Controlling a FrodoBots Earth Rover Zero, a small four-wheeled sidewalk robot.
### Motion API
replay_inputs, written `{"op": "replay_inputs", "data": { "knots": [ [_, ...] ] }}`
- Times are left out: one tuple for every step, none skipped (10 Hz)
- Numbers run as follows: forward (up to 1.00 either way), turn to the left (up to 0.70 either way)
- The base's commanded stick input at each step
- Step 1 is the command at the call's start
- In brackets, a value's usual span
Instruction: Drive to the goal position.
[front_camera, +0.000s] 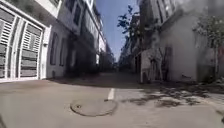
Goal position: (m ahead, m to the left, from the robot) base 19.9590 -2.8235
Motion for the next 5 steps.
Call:
{"op": "replay_inputs", "data": {
  "knots": [
    [1.0, 0.0],
    [1.0, 0.0],
    [1.0, 0.0],
    [1.0, 0.0],
    [1.0, 0.0]
  ]
}}
